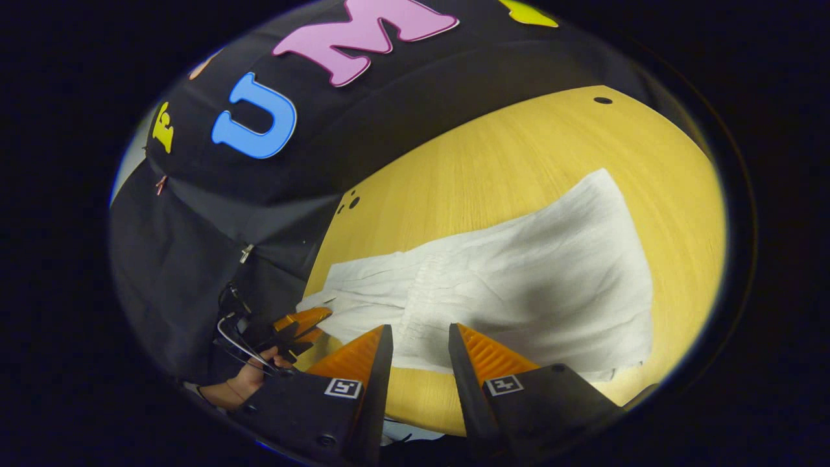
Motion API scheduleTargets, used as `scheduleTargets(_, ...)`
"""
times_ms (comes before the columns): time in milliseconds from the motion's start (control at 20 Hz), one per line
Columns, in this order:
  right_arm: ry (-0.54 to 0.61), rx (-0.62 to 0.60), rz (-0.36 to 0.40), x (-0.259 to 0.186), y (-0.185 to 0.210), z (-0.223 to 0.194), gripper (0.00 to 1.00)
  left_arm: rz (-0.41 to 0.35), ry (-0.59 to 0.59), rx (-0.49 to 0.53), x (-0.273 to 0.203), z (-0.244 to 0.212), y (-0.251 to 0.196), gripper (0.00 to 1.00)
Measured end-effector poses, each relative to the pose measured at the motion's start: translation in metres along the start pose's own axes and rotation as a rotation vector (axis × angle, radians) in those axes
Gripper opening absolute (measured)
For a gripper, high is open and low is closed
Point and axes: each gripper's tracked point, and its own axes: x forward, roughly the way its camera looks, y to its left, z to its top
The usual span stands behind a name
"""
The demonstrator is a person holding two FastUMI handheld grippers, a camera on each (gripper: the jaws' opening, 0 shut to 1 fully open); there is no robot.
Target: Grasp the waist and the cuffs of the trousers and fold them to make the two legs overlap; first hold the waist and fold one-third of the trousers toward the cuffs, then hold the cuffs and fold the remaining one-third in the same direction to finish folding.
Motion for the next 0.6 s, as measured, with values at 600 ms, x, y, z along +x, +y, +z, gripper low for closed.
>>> scheduleTargets(600,-0.225,0.167,-0.159,-0.092,-0.116,0.058,0.54,-0.241,-0.08,0.288,-0.034,-0.004,-0.145,0.07)
